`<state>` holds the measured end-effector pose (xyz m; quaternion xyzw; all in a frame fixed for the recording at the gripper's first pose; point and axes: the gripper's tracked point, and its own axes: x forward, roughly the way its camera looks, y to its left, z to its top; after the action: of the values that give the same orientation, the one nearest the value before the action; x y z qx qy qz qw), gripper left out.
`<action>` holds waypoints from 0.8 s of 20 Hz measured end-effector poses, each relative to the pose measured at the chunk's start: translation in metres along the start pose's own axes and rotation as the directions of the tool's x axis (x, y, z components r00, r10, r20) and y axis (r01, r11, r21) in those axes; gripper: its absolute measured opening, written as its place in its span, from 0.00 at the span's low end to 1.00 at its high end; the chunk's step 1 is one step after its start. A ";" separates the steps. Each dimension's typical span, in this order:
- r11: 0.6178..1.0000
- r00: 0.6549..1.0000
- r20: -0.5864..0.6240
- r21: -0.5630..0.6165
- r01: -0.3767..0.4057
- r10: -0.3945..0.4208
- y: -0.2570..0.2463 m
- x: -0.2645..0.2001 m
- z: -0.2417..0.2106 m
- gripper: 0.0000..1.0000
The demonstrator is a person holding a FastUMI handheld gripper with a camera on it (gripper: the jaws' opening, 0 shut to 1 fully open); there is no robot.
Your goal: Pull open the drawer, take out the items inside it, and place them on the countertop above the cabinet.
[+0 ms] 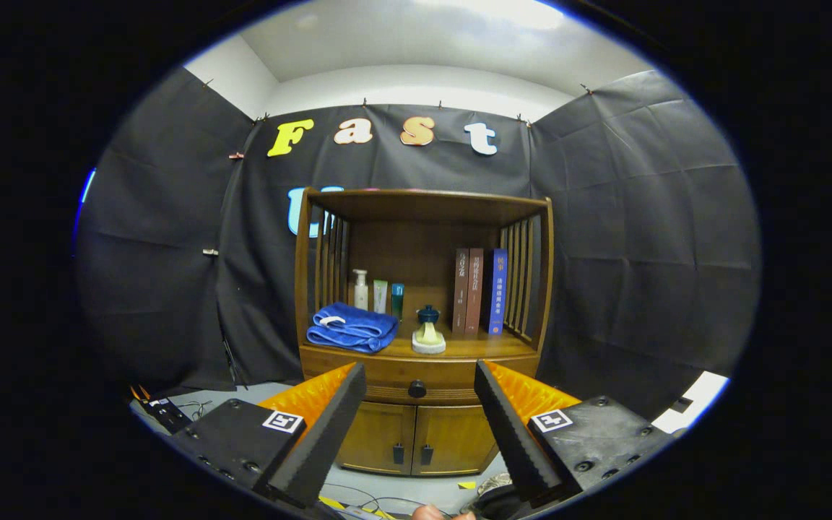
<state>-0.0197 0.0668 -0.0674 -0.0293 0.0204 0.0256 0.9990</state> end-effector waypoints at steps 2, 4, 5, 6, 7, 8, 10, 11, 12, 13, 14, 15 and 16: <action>1.000 1.000 0.022 0.029 -0.002 0.002 -0.003 -0.008 0.024 0.99; 0.998 0.999 0.048 0.055 -0.006 0.003 -0.008 -0.014 0.043 0.99; 0.998 0.998 0.060 0.056 -0.008 0.004 -0.009 -0.017 0.051 0.99; 0.999 0.998 0.068 0.052 -0.008 0.005 -0.010 -0.019 0.056 0.99; 0.999 0.997 0.075 0.045 -0.011 0.008 -0.009 -0.020 0.059 0.99; 0.999 0.997 0.075 0.039 -0.015 0.012 -0.009 -0.022 0.061 0.98; 0.999 0.998 0.065 0.035 -0.024 0.022 -0.006 -0.023 0.059 0.99; 0.999 0.998 0.063 0.036 -0.031 0.028 -0.004 -0.023 0.058 0.99; 0.999 0.997 0.064 0.034 -0.036 0.033 -0.004 -0.023 0.060 0.99; 0.999 0.997 0.068 0.030 -0.039 0.037 -0.004 -0.022 0.062 0.99; 0.999 0.996 0.073 0.030 -0.045 0.042 -0.003 -0.022 0.064 0.99; 0.998 0.996 0.077 0.030 -0.047 0.044 -0.003 -0.021 0.065 0.99; 0.999 0.996 0.074 0.029 -0.046 0.044 -0.005 -0.020 0.064 0.99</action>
<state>-0.0367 0.0650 -0.0020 -0.0124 -0.0153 0.0487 0.9986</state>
